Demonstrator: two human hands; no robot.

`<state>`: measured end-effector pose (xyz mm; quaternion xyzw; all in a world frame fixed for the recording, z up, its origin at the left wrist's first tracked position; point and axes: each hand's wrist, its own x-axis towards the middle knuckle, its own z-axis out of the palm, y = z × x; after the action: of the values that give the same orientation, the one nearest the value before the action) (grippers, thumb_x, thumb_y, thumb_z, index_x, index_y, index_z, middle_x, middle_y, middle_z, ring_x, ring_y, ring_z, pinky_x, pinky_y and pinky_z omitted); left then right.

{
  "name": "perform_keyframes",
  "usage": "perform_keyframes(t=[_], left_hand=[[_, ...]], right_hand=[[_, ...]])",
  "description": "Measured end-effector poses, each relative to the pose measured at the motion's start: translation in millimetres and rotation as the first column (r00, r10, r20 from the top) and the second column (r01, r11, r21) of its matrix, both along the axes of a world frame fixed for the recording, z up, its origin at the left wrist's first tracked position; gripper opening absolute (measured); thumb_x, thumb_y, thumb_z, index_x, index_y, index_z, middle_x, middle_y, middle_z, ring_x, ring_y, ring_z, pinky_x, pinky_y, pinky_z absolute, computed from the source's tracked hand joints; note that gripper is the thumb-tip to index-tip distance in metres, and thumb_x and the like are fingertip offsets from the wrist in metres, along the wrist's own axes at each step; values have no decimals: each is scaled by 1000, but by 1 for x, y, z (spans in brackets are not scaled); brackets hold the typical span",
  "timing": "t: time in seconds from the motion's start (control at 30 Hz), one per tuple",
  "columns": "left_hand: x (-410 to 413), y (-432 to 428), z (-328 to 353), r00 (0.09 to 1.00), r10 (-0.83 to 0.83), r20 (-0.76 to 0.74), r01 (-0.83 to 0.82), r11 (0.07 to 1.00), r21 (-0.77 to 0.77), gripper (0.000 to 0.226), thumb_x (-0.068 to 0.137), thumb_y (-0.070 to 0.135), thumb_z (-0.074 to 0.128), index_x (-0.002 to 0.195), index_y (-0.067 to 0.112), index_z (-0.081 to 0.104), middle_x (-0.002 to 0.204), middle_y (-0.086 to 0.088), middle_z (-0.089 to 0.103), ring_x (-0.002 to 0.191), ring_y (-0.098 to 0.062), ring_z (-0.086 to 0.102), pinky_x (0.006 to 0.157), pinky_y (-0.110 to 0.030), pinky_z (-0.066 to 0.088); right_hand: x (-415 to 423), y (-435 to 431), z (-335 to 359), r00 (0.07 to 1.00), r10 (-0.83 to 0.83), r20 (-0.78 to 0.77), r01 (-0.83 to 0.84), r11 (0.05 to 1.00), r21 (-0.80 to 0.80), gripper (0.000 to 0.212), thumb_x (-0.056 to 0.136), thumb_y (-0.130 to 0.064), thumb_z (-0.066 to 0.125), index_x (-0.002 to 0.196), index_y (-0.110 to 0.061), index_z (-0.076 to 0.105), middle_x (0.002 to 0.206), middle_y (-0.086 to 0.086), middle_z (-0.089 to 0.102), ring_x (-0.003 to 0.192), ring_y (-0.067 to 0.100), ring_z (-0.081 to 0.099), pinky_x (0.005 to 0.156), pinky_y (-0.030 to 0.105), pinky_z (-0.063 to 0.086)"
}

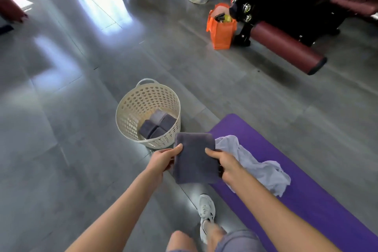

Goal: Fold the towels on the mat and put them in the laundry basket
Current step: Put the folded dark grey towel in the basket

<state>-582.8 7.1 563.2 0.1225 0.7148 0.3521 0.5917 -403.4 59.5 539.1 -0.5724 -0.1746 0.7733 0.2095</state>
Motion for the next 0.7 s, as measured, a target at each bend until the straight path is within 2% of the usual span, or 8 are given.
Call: perform_keyframes(t=[0.07,0.13,0.33,0.43,0.53,0.57,0.63,0.7], left_hand=[[-39,27,-6,1000,2,19,-1,1000,-17,35,68,37,79,88,10,71,87,-11,58,83,-21,48,66,-27,35],[-77,52,-13,999,-7,33,8,1000,-24,39,62,40,80,88,12,73,87,-10,62,83,-20,50,71,-29,38],[-190,127,-56,995,-77,61,80,995,-54,16,76,35,75,78,20,77,93,-11,71,86,-21,57,84,-33,45],[-246,168,-84,986,-128,104,135,989,-58,15,81,31,72,72,18,72,88,-9,66,84,-20,54,80,-30,43],[-300,207,-115,967,-209,146,221,973,-69,12,80,25,73,74,17,66,85,-8,63,80,-20,56,71,-27,42],[-317,218,-128,958,-238,161,253,964,-82,15,74,27,77,76,16,67,86,-9,64,80,-20,57,72,-28,43],[-349,238,-164,937,-296,186,318,943,-100,37,62,36,78,90,14,69,93,-7,69,85,-20,63,78,-30,46],[-375,258,-206,917,-342,206,373,917,-138,51,62,38,78,106,15,67,99,-5,73,94,-19,67,79,-28,50]], right_hand=[[-39,26,-8,1000,10,-4,-10,1000,-3,14,83,-11,68,95,-4,65,79,6,72,65,19,68,50,23,52],[-75,50,-17,1000,16,7,-16,1000,-14,17,82,-10,69,98,-6,67,84,8,72,72,22,68,57,27,53],[-183,119,-54,999,-20,33,22,999,-49,14,82,-5,67,95,-4,67,97,16,70,83,30,66,68,36,54],[-242,149,-81,993,-104,46,108,991,-83,23,80,0,65,103,-2,65,99,17,69,81,29,66,62,33,55],[-296,169,-111,972,-209,104,222,966,-130,24,80,5,63,101,-7,64,89,10,70,72,23,66,53,26,51],[-313,175,-122,965,-233,119,249,958,-143,23,80,5,62,99,-9,64,85,7,71,71,22,66,54,25,50],[-341,185,-153,950,-280,139,302,938,-172,24,81,7,61,96,-11,64,78,2,71,71,21,64,57,28,48],[-364,196,-189,938,-306,165,336,920,-200,26,81,8,61,97,-12,63,77,2,71,74,22,64,59,30,47]])
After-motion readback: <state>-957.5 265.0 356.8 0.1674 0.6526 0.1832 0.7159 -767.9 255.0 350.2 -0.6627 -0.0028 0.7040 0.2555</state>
